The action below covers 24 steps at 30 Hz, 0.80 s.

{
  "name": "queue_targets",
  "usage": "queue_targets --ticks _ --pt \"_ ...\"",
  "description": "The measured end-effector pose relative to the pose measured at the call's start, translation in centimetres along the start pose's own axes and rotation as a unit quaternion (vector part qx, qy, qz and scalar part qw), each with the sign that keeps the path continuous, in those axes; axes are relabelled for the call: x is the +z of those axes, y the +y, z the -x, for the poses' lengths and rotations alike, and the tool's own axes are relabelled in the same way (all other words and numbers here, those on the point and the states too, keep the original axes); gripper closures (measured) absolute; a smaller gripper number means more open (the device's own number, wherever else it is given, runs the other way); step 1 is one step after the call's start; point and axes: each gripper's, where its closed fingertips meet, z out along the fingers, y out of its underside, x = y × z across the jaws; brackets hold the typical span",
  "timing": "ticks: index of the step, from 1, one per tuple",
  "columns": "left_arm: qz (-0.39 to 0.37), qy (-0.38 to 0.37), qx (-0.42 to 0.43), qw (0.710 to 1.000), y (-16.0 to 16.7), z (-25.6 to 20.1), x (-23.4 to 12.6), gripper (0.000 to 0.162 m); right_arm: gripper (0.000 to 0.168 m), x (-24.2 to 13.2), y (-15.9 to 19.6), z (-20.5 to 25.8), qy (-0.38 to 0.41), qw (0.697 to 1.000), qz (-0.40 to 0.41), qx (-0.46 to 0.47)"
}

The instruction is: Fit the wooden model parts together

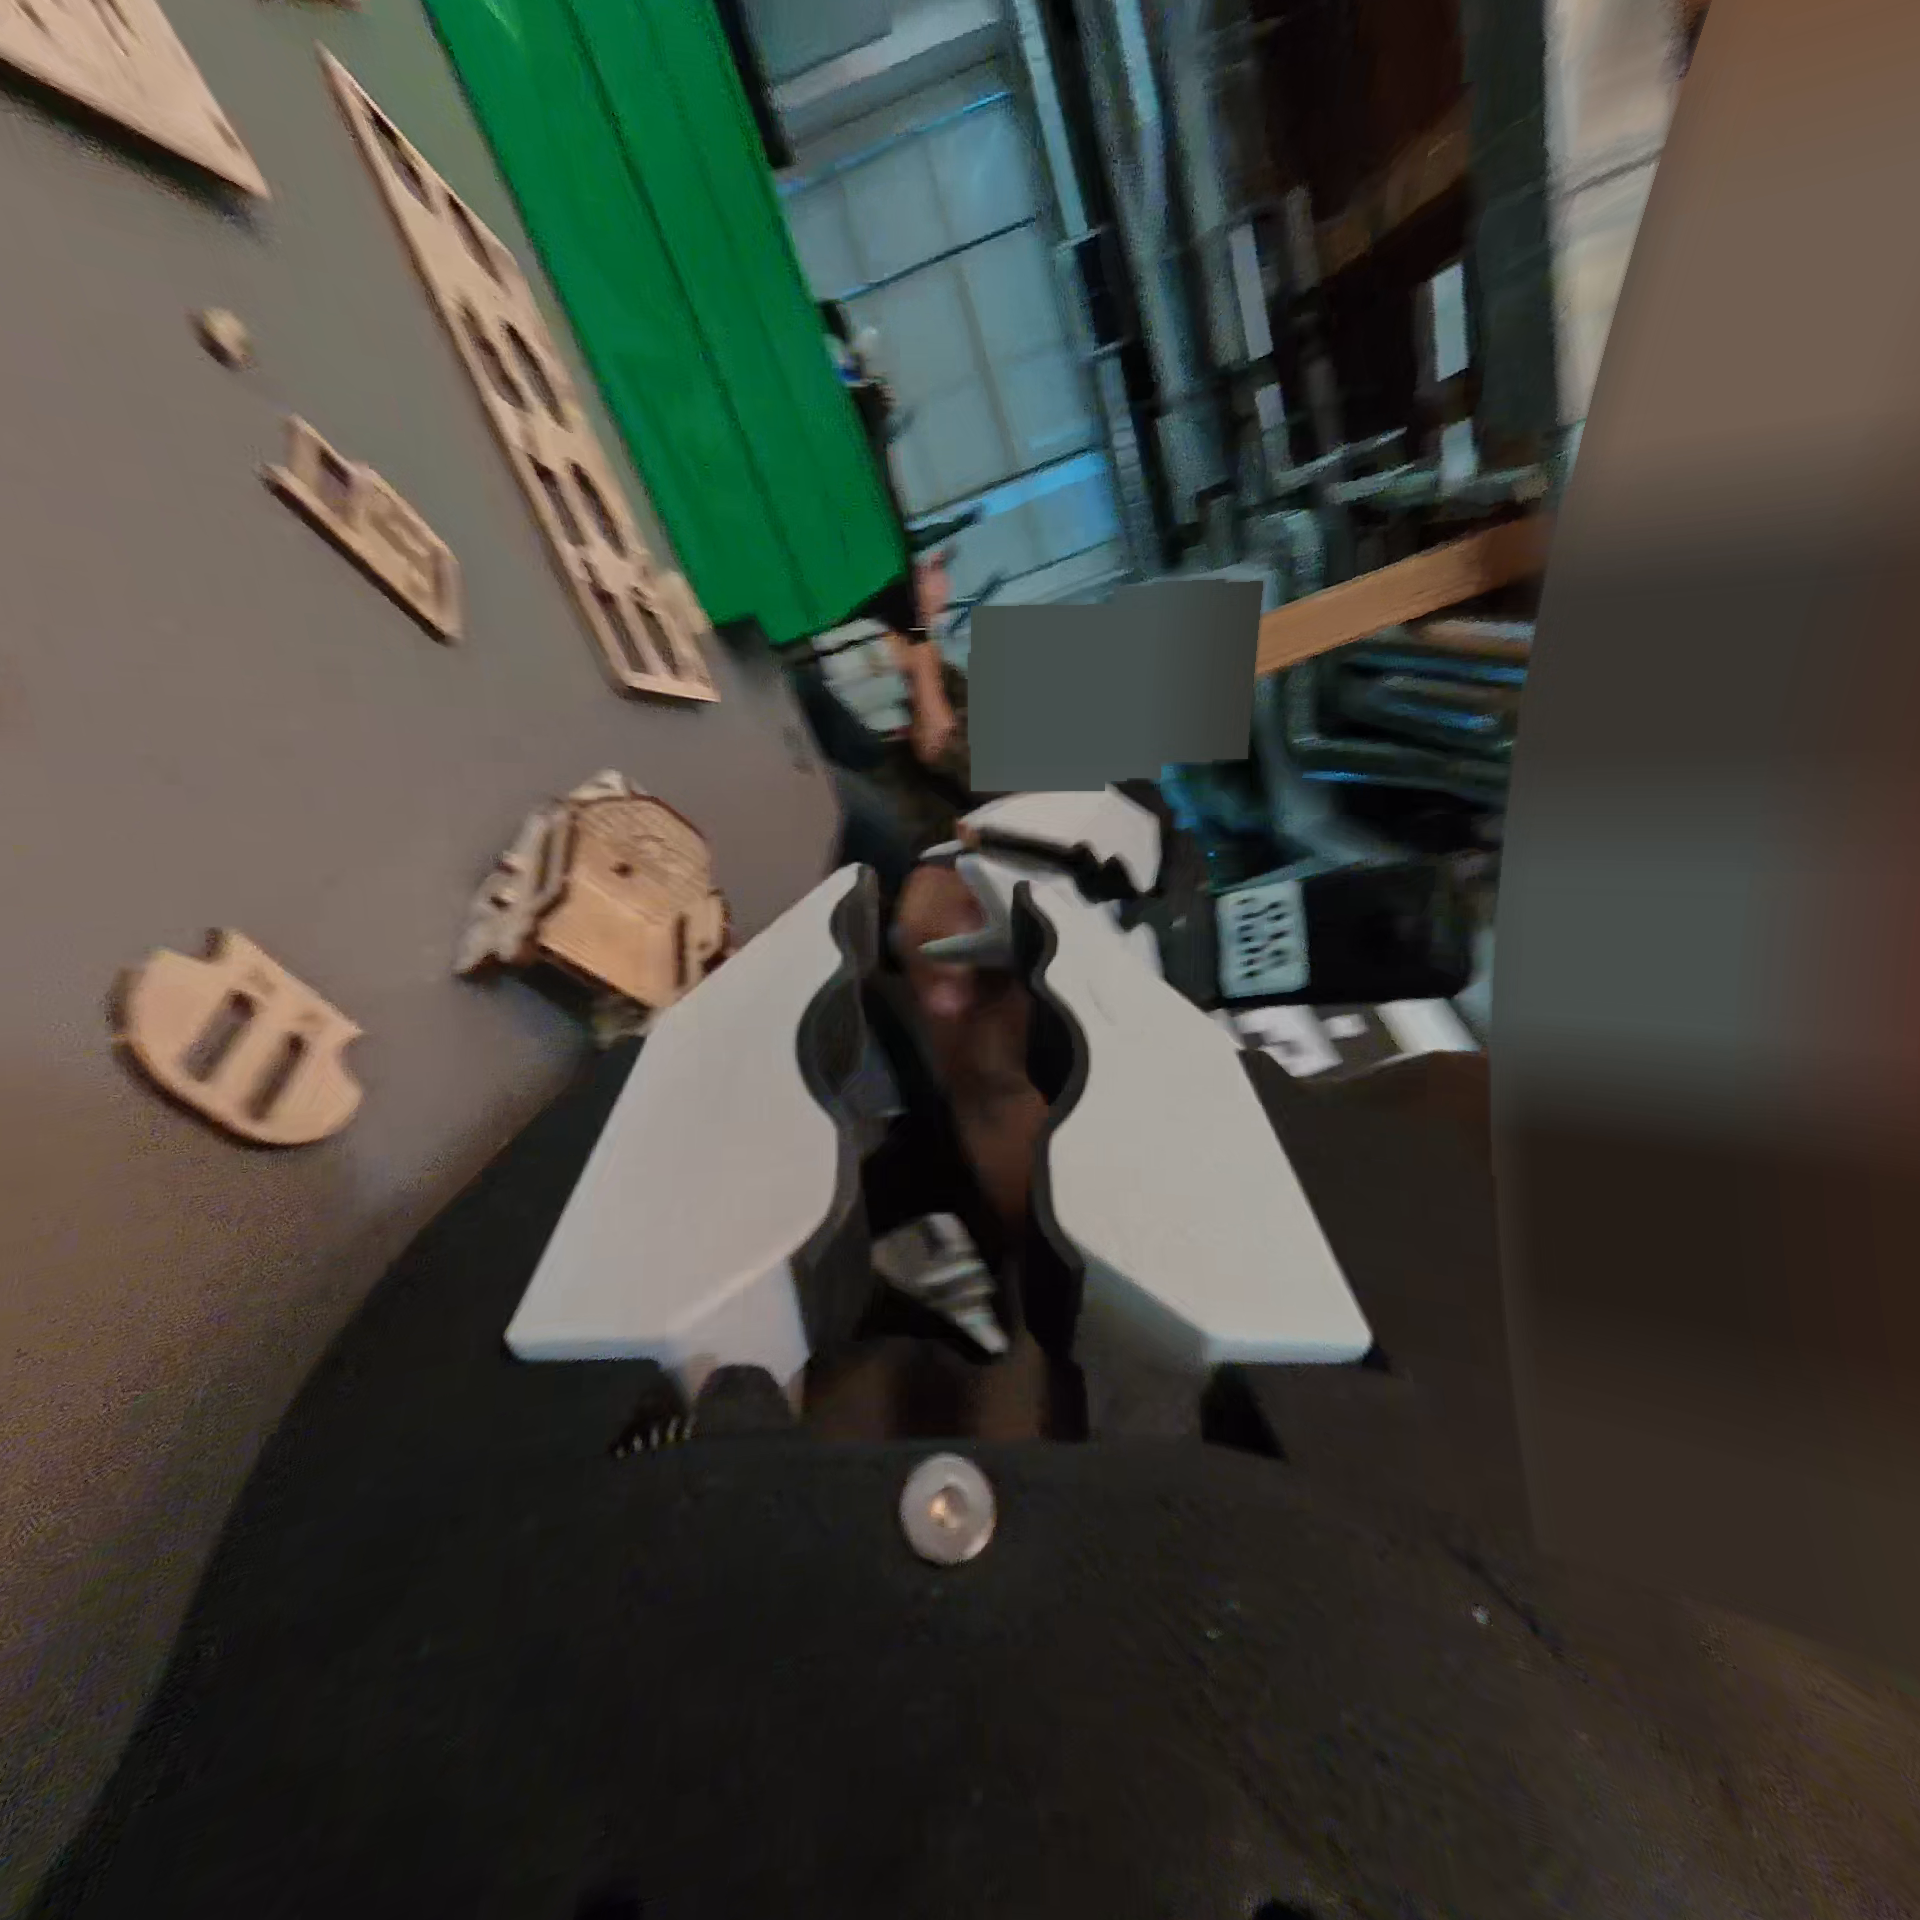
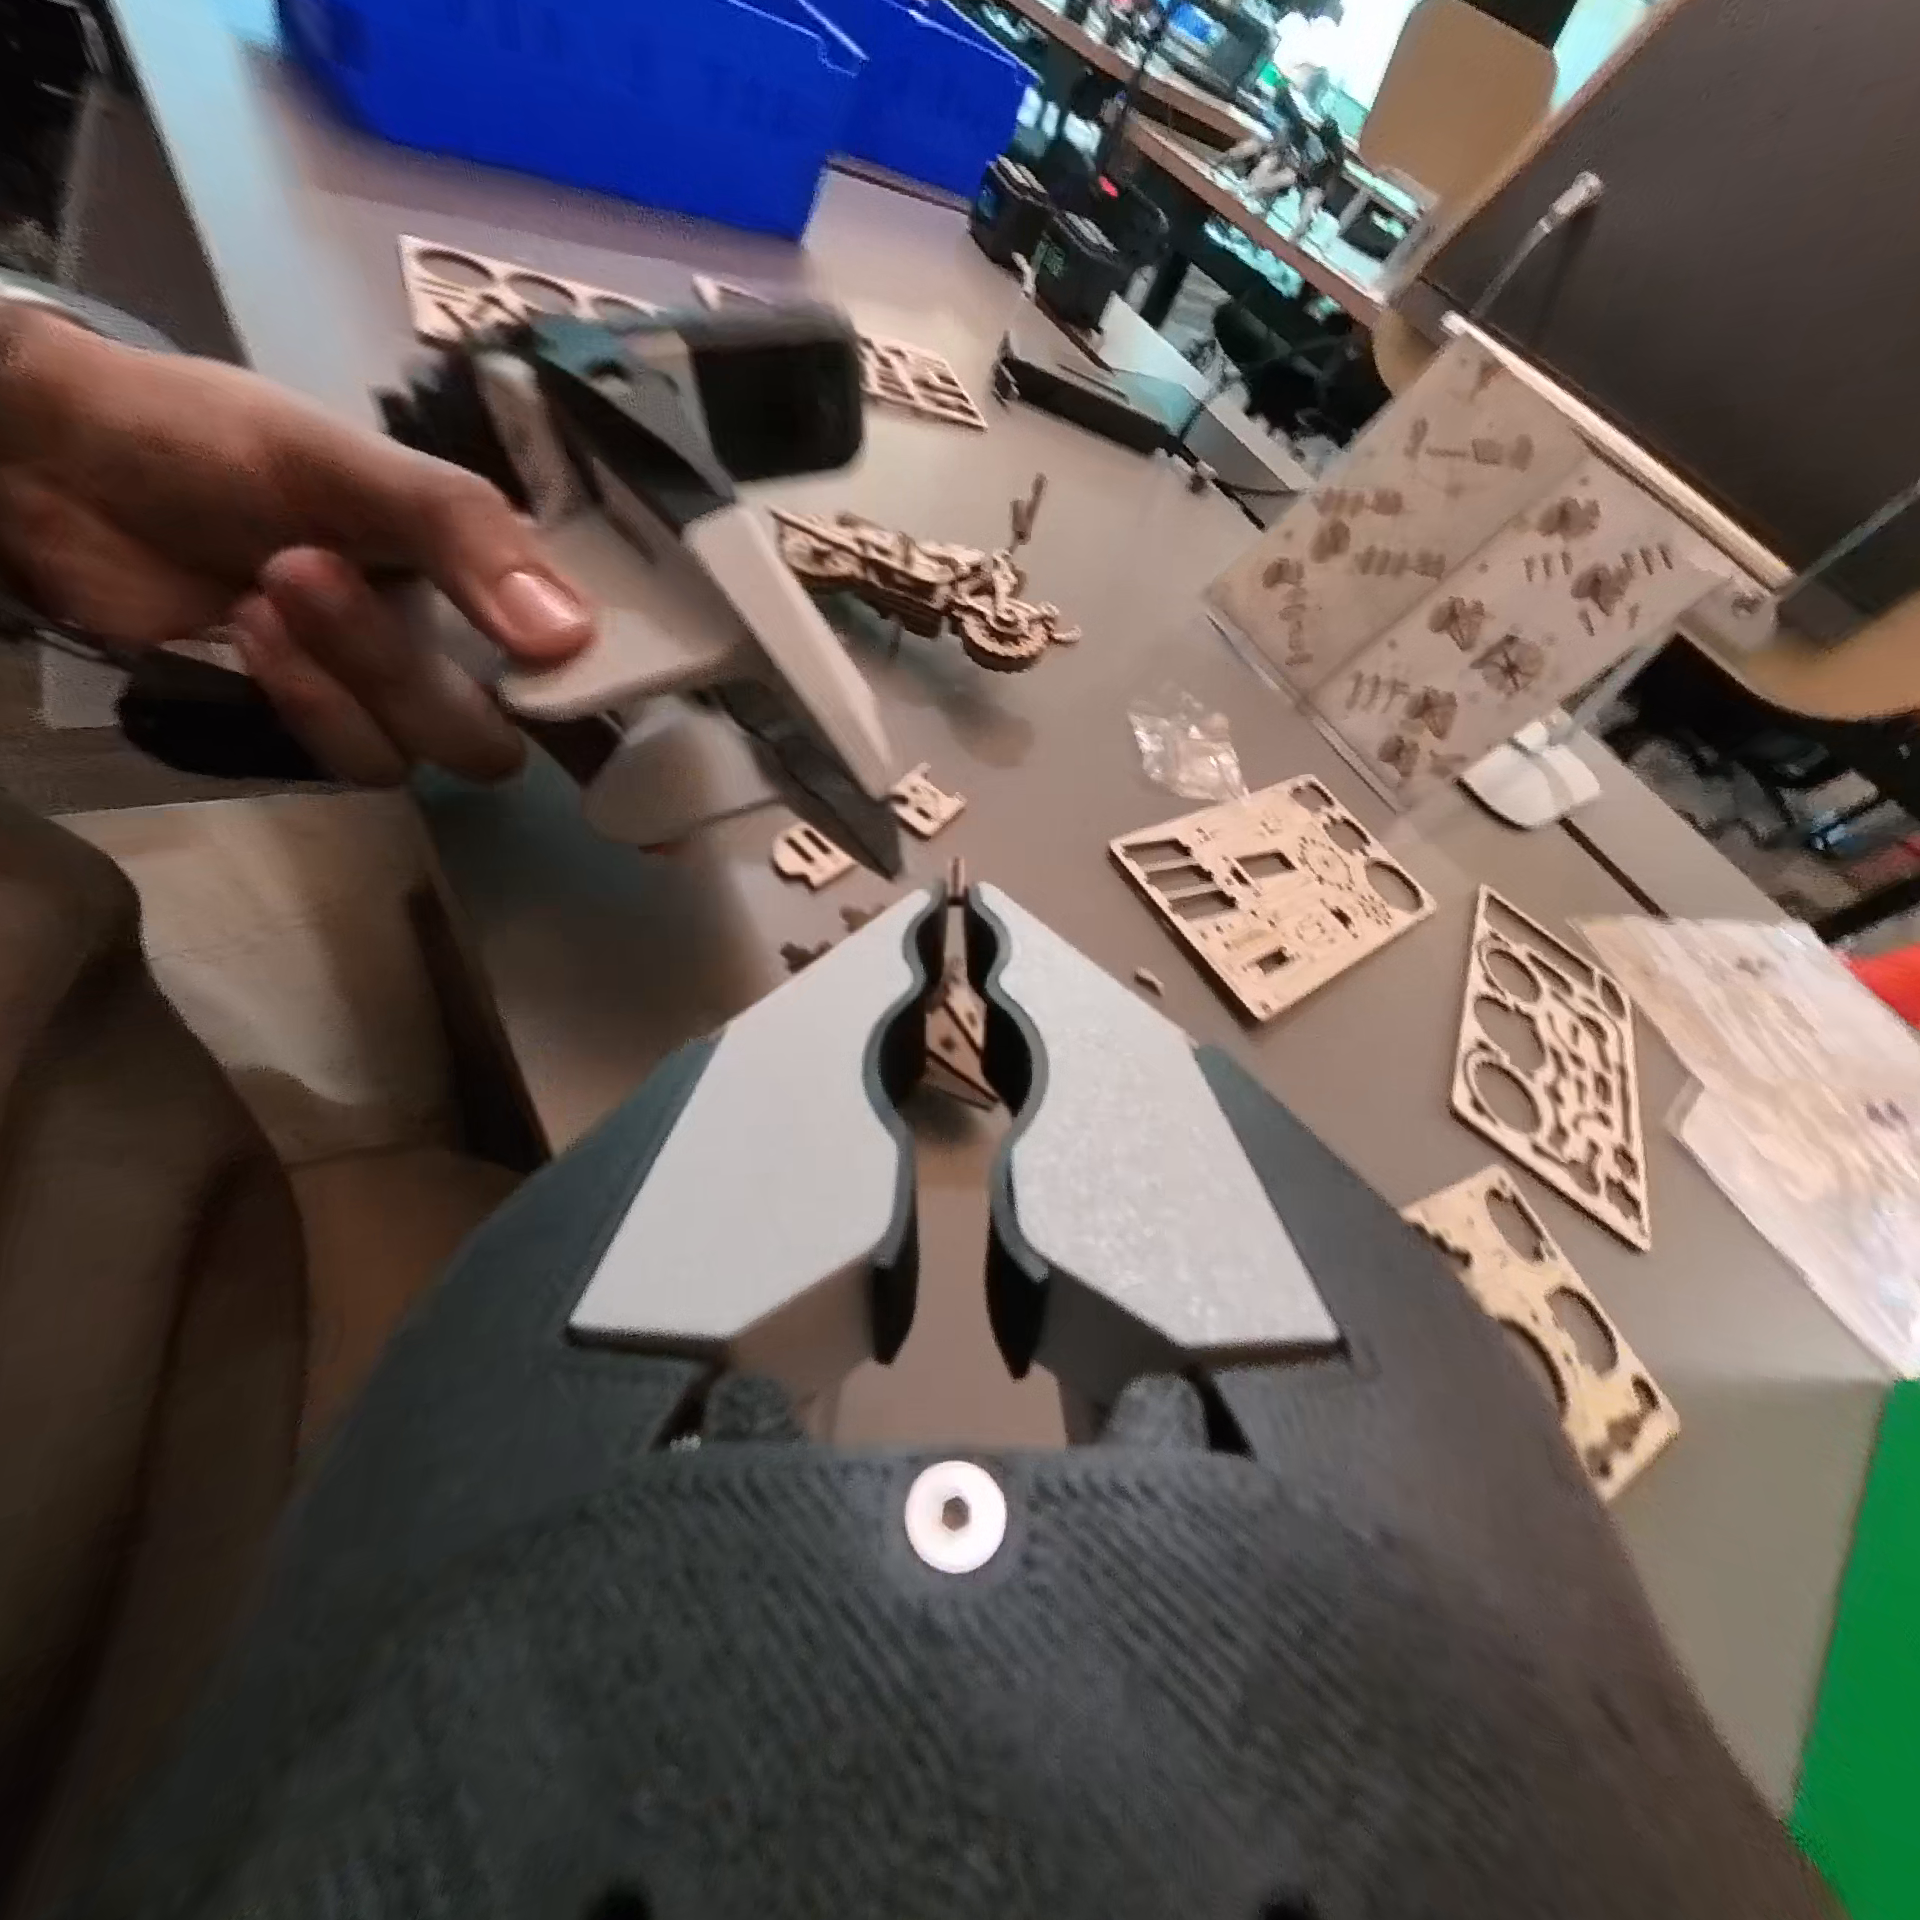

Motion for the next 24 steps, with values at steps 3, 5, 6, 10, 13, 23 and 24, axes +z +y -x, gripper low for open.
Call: queue_targets --ticks 3,5,6,10,13,23,24 --pt "0.025 -0.138 0.153 0.978 0.0 1.9 -0.4 0.129 0.167 0.2 2.1 -0.9 0.004 0.999 0.049 0.02" --pt "0.046 -0.213 0.254 0.943 0.1 2.8 -0.6 0.124 0.168 0.4 3.1 -0.7 0.004 0.997 0.075 0.006" --pt "0.056 -0.232 0.279 0.93 0.3 3.1 -0.5 0.124 0.168 0.5 3.3 -0.5 0.004 0.996 0.083 -0.009" --pt "0.106 -0.26 0.29 0.915 2.2 4.8 0.2 0.124 0.168 1.1 3.6 0.5 0.008 0.989 0.113 -0.094" --pt "0.114 -0.281 0.312 0.901 2.3 5.5 0.4 0.128 0.167 1.5 4.1 1.1 0.005 0.981 0.134 -0.143" --pt "0.117 -0.284 0.334 0.891 2.3 5.6 0.7 0.144 0.167 1.7 4.2 0.9 0.033 0.963 0.166 -0.21" --pt "0.118 -0.281 0.336 0.891 2.4 5.5 0.8 0.142 0.167 1.6 4.2 0.8 0.035 0.962 0.167 -0.211"
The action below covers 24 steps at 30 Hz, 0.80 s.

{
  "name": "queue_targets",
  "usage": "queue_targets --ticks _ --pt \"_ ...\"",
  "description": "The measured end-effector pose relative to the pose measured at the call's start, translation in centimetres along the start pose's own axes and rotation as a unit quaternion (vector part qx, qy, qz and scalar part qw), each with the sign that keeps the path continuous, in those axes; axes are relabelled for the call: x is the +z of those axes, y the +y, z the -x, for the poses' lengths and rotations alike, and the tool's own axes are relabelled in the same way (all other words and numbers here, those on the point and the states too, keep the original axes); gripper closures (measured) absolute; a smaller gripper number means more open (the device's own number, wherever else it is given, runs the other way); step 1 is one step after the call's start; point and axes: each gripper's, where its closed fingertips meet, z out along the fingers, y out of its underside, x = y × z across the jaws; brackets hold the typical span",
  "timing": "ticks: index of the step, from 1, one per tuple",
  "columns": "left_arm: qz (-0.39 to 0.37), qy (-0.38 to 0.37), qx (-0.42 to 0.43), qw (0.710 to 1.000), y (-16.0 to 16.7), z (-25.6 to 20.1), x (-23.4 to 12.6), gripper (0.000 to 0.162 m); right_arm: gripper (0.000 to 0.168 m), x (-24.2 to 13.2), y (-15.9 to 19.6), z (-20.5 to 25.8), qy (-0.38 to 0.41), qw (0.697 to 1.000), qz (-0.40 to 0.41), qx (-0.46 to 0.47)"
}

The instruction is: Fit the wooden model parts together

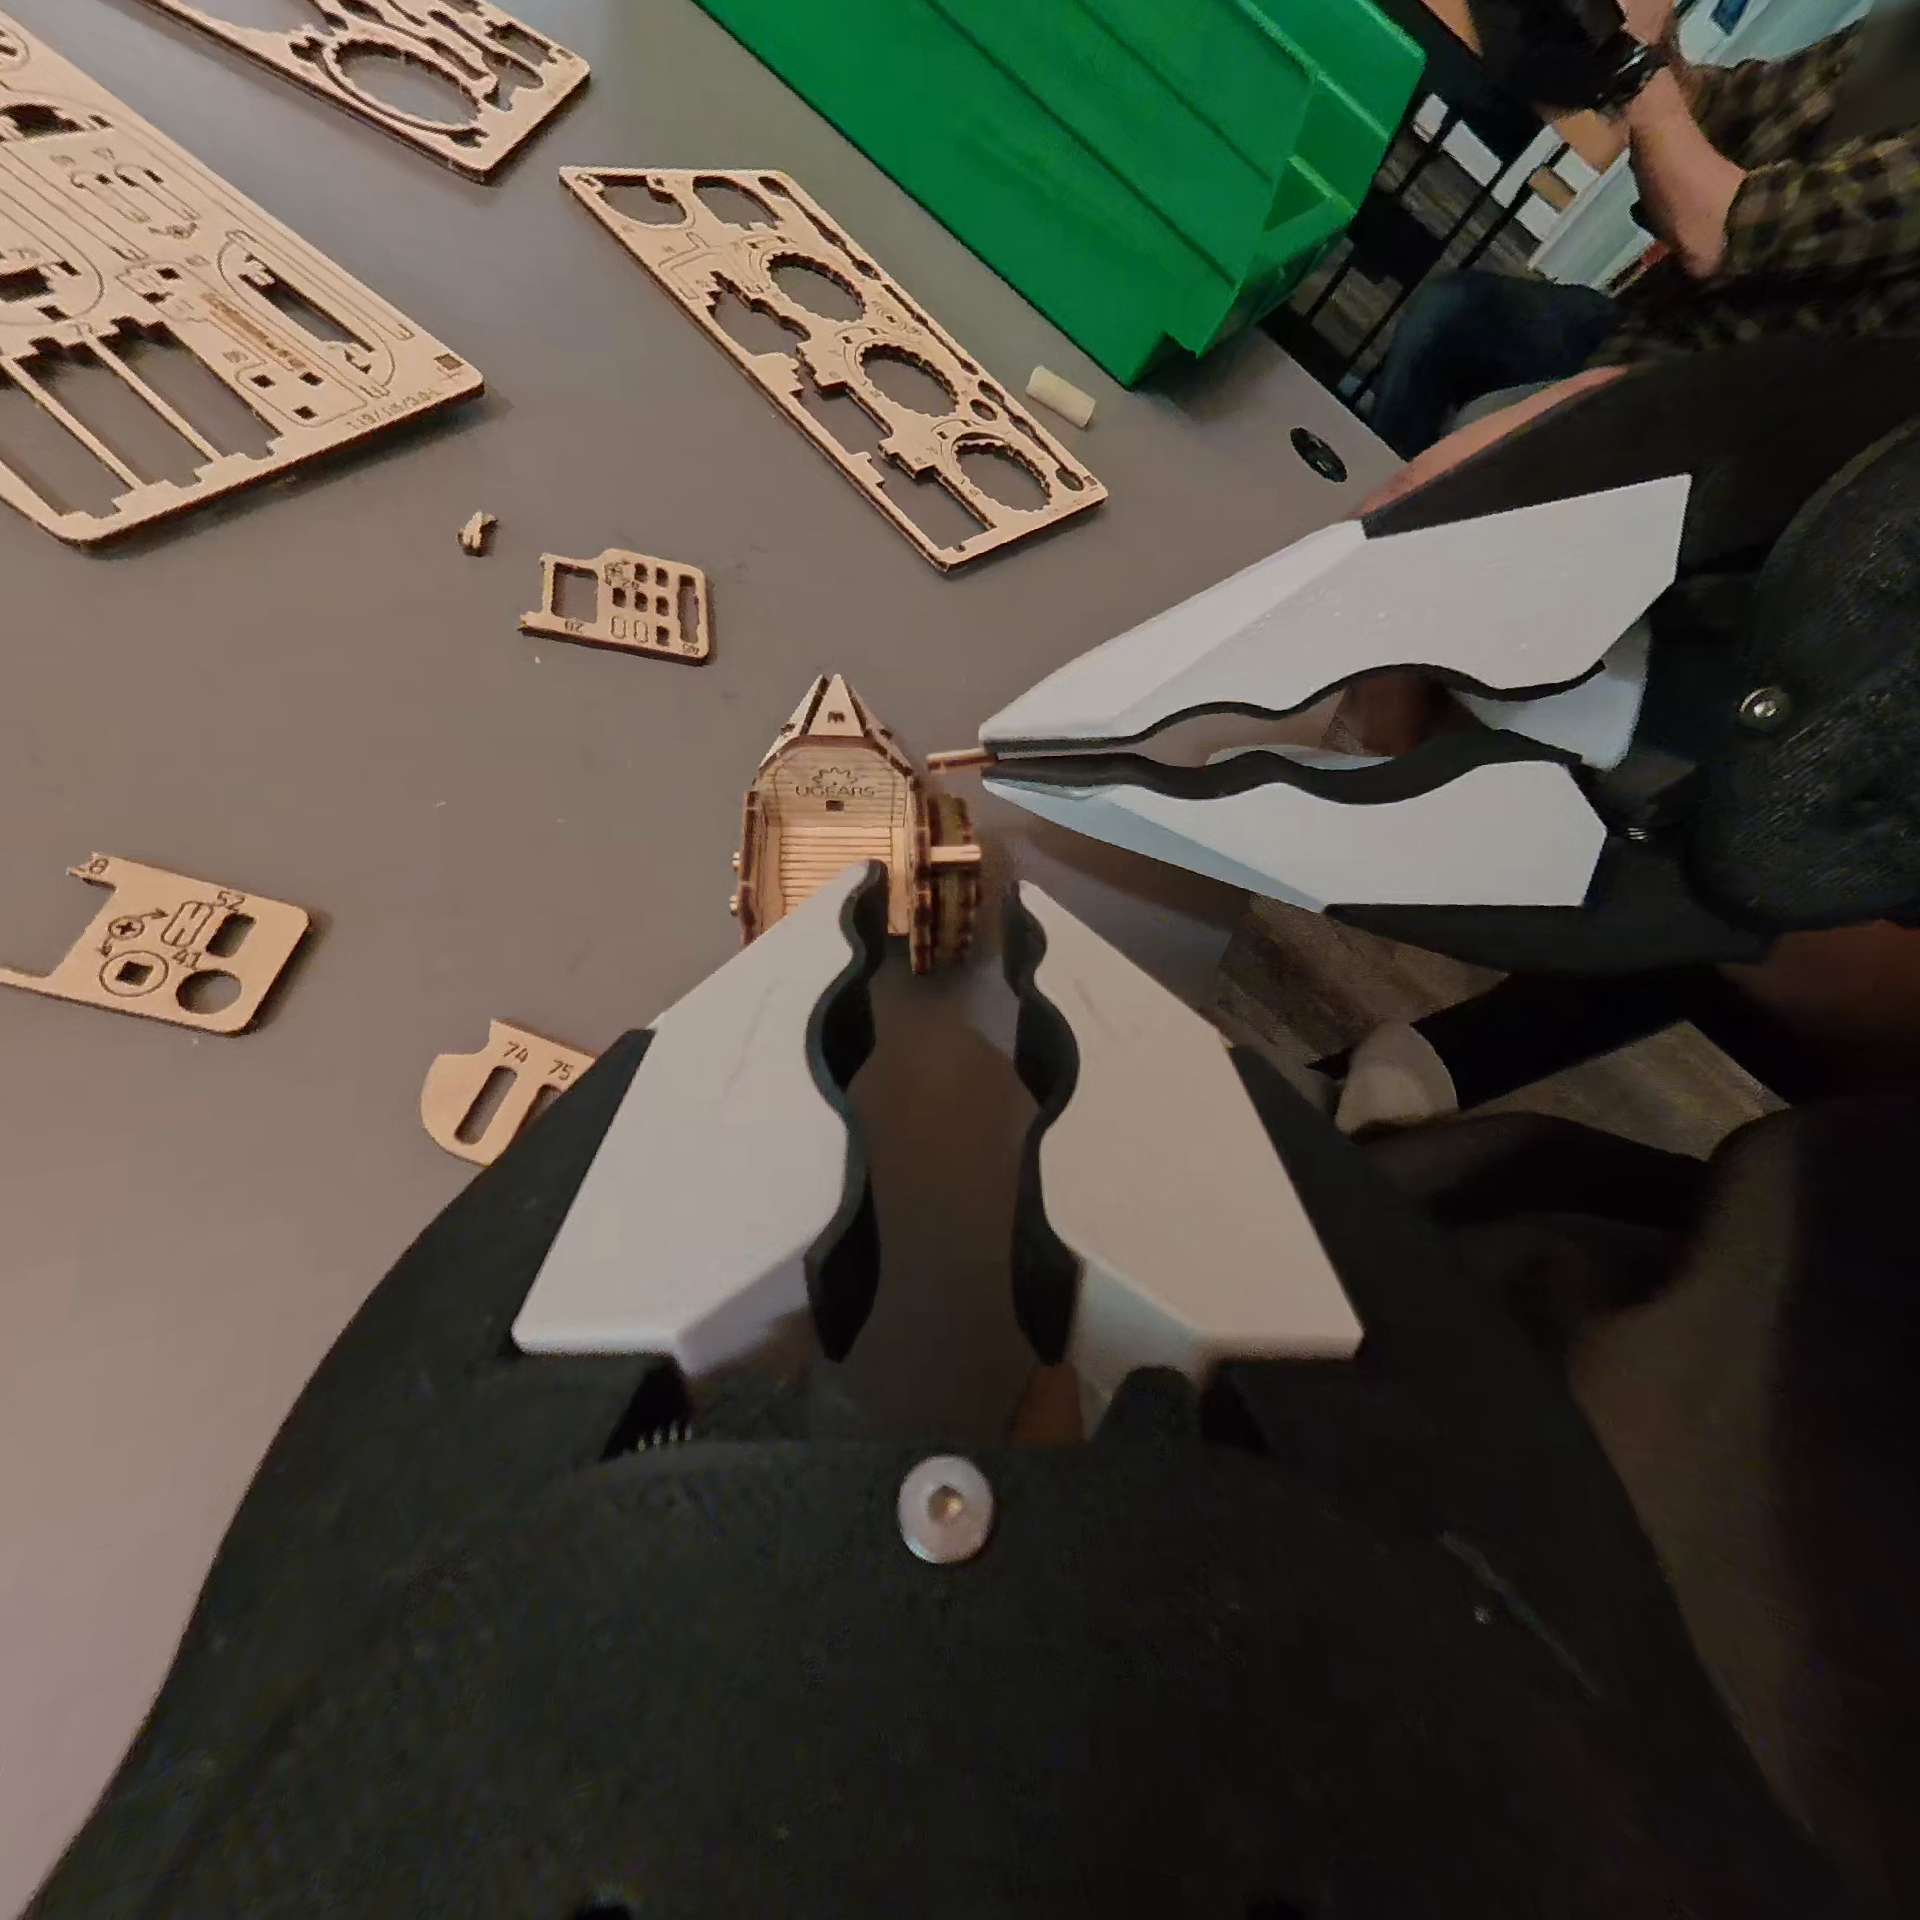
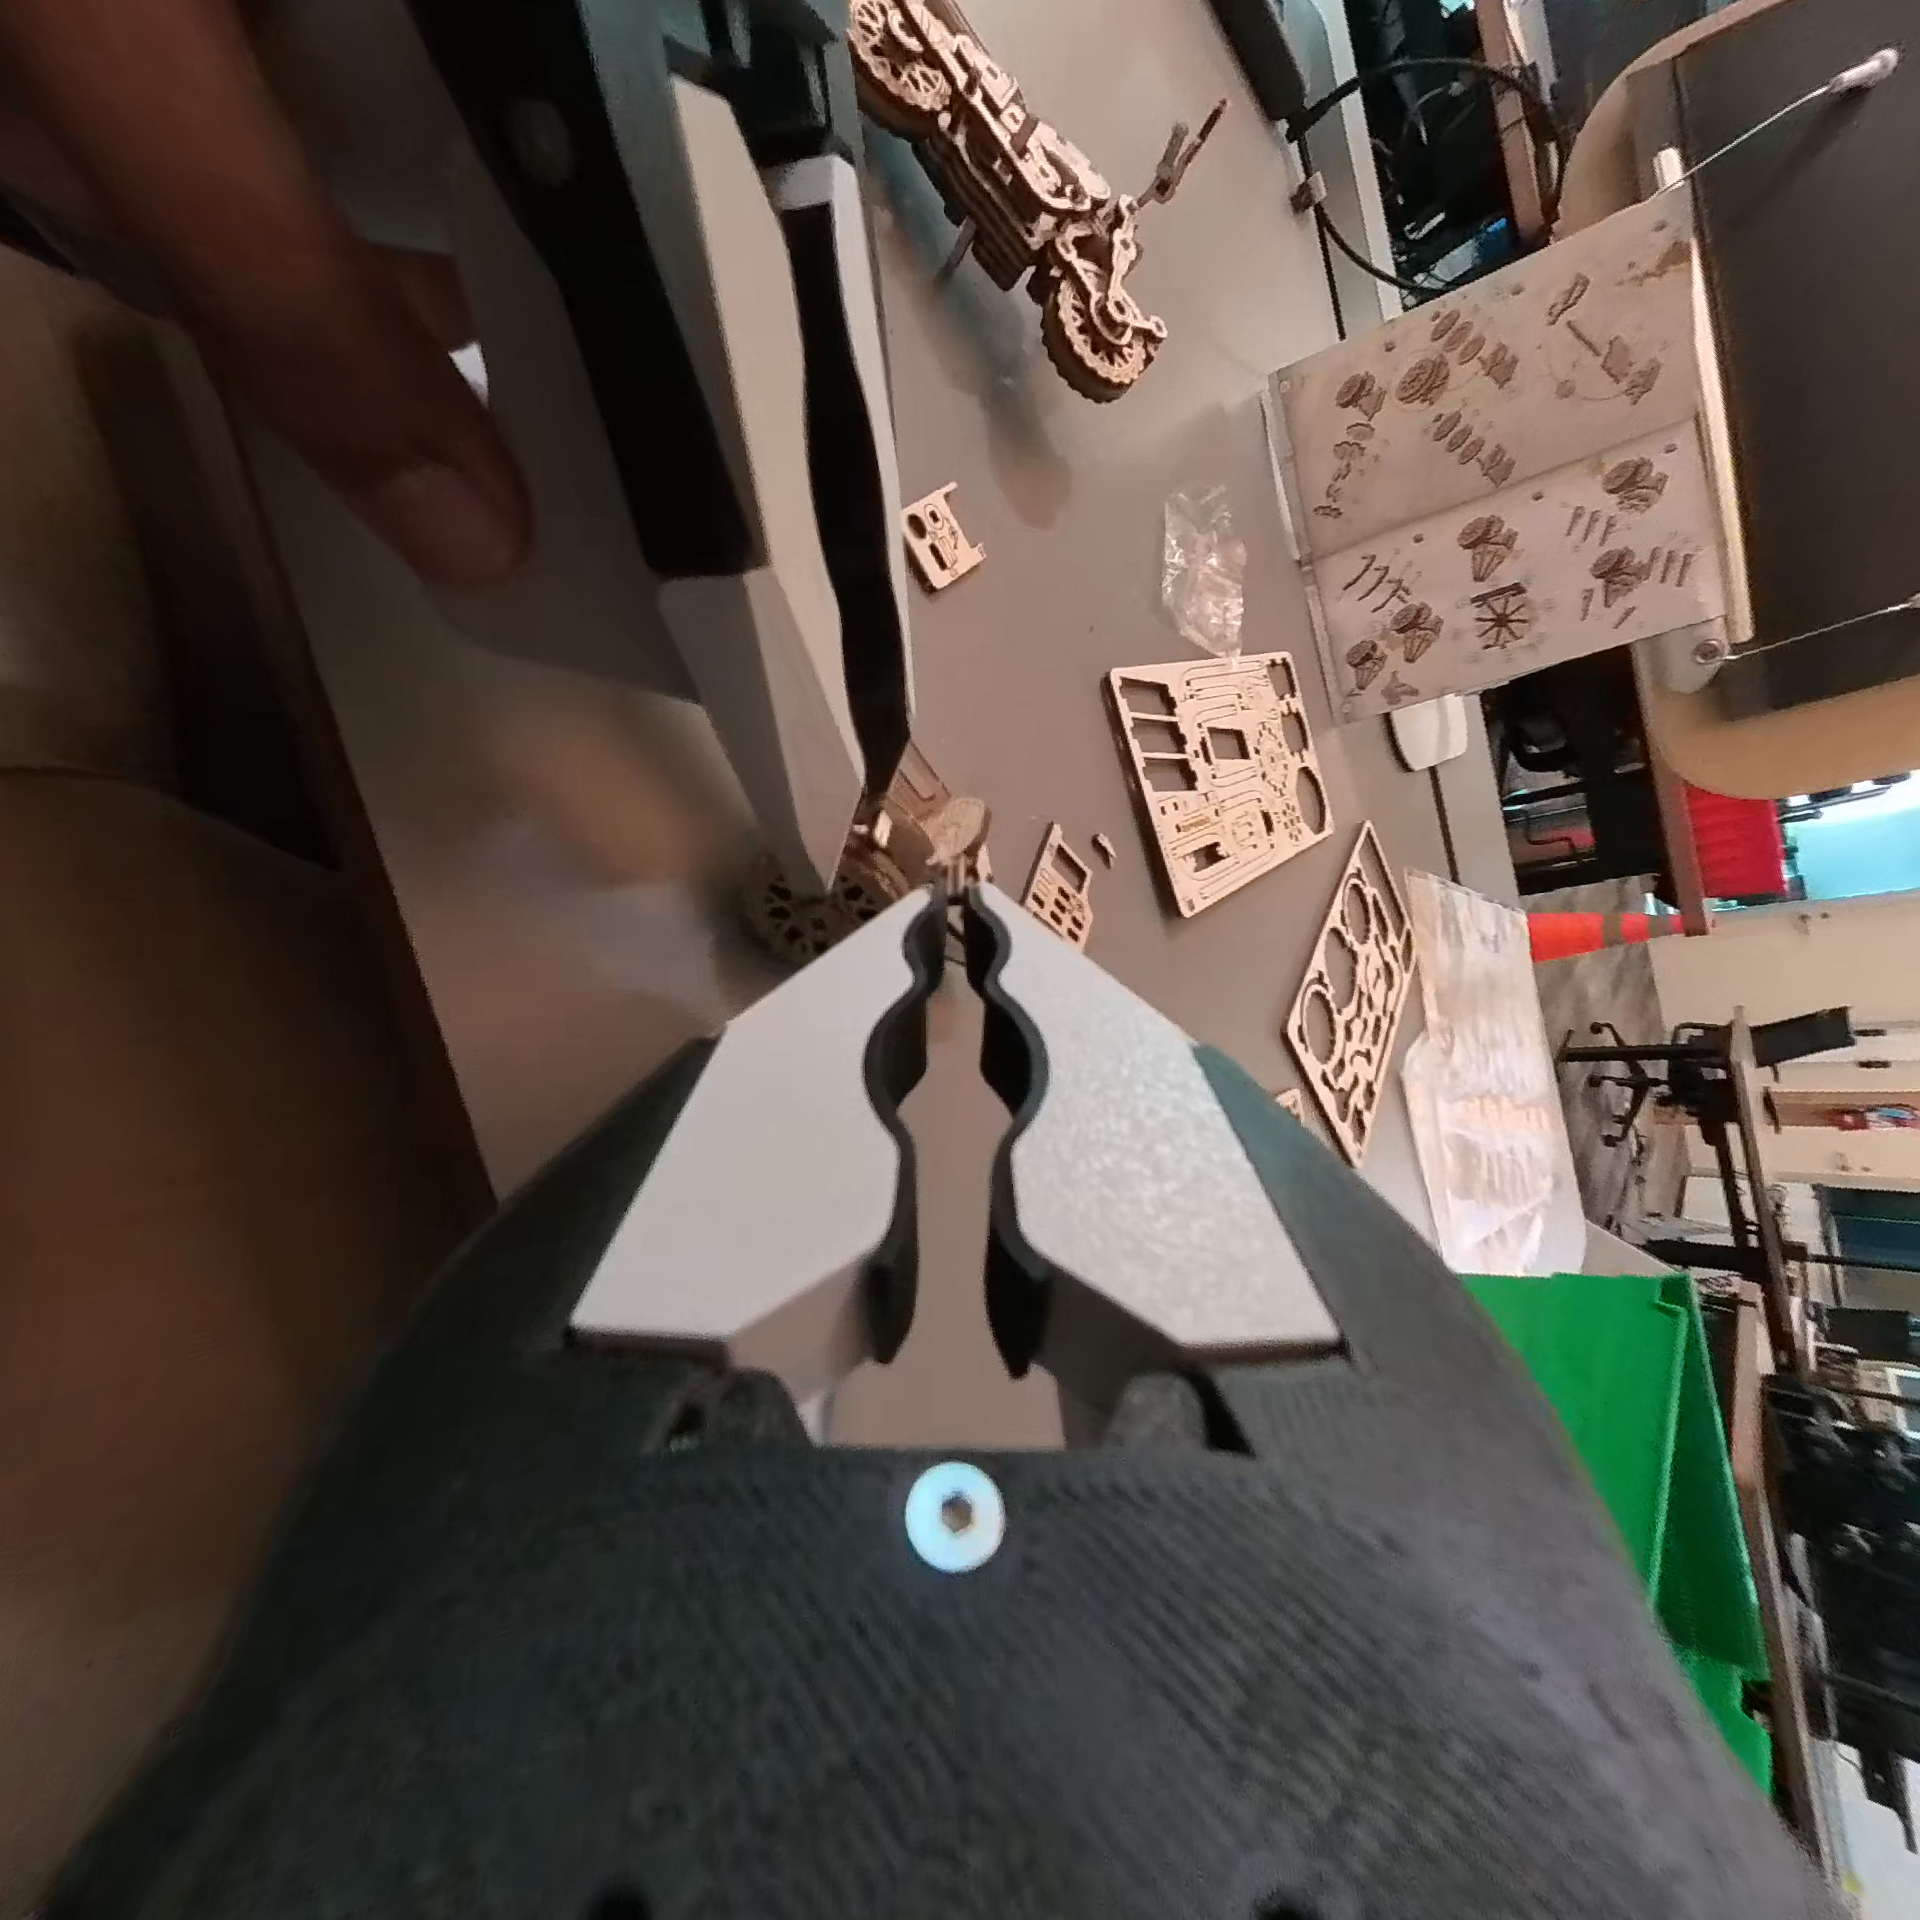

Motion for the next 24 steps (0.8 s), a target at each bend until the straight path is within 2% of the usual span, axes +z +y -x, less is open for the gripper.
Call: queue_targets --ticks 10,15,24 --pt "-0.006 -0.003 -0.006 1.0 -0.53 0.09 0.53 0.139 0.167 0.32 0.13 0.19 -0.001 1.0 0.01 -0.018" --pt "0.001 -0.005 -0.002 1.0 -0.47 0.07 0.87 0.15 0.167 0.56 0.31 0.16 0.003 0.998 0.019 -0.058" --pt "0.001 -0.009 0.0 1.0 -0.51 0.12 0.96 0.151 0.167 0.55 0.34 0.12 0.009 0.993 0.028 -0.118"
